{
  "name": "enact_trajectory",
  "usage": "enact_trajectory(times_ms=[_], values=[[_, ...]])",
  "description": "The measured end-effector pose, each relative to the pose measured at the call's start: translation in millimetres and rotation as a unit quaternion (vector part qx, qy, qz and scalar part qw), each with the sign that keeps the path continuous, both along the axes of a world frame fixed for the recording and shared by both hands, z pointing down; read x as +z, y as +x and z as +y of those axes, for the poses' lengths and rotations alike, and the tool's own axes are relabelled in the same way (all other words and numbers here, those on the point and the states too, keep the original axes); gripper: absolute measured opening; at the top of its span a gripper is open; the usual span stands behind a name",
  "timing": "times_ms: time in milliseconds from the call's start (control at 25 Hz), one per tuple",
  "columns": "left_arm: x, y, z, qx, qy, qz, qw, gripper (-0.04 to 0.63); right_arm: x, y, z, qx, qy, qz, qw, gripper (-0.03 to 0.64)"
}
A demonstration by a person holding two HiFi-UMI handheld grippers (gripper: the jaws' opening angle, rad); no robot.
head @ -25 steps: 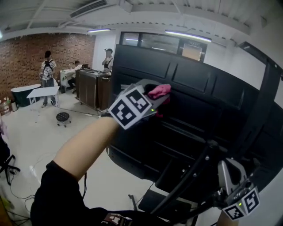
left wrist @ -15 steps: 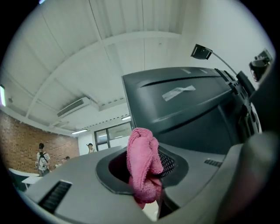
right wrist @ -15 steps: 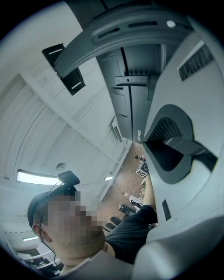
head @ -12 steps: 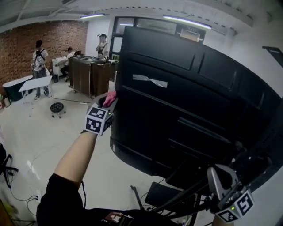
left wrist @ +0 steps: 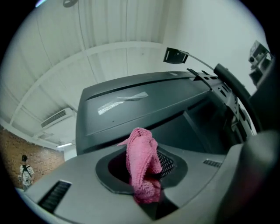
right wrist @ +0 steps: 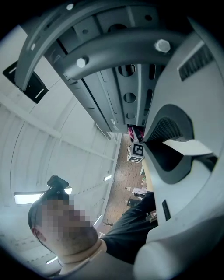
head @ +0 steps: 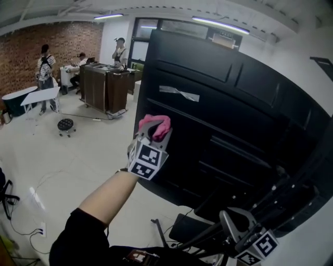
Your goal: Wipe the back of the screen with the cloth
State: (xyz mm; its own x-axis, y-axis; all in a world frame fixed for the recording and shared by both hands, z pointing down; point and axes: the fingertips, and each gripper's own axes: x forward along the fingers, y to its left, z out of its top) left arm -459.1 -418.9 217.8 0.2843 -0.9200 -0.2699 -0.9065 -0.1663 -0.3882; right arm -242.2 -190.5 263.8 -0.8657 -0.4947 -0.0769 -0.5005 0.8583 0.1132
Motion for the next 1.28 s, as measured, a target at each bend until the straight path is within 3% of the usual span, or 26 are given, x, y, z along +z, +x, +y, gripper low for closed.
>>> enact_trajectory(times_ms=[200,480,600,720,800,880,1000,1080,1200,1280], values=[[4,79,15,0.069,-0.002,-0.024,0.9973,0.080,3,16,9,-0.002,0.005,-0.010,1.000,0.006],[19,128,34,0.183,-0.007,-0.044,0.9822,0.086,17,17,6,-0.022,-0.018,-0.004,1.000,0.006],[18,75,42,0.154,0.004,-0.016,0.9879,0.089,22,5,4,-0.029,-0.030,0.001,0.999,0.006],[33,-34,34,0.061,-0.002,0.034,0.9976,0.089,27,-7,1,-0.024,-0.037,0.009,0.999,0.006],[51,-107,20,-0.018,-0.009,0.059,0.9980,0.087,31,-14,-1,-0.017,-0.042,0.016,0.999,0.006],[71,-132,5,-0.045,-0.023,0.073,0.9961,0.089,35,-20,-1,-0.008,-0.048,0.021,0.999,0.006],[88,-113,-8,-0.036,-0.034,0.094,0.9943,0.087,39,-24,0,0.005,-0.050,0.029,0.998,0.006],[89,-87,-4,-0.031,-0.032,0.086,0.9953,0.087,42,-15,0,0.018,-0.053,0.028,0.998,0.006],[88,-8,9,0.015,-0.027,0.016,0.9994,0.087,44,4,3,0.033,-0.057,0.019,0.998,0.006],[91,62,19,0.055,-0.022,-0.029,0.9978,0.089,43,20,6,0.040,-0.057,0.010,0.997,0.006]])
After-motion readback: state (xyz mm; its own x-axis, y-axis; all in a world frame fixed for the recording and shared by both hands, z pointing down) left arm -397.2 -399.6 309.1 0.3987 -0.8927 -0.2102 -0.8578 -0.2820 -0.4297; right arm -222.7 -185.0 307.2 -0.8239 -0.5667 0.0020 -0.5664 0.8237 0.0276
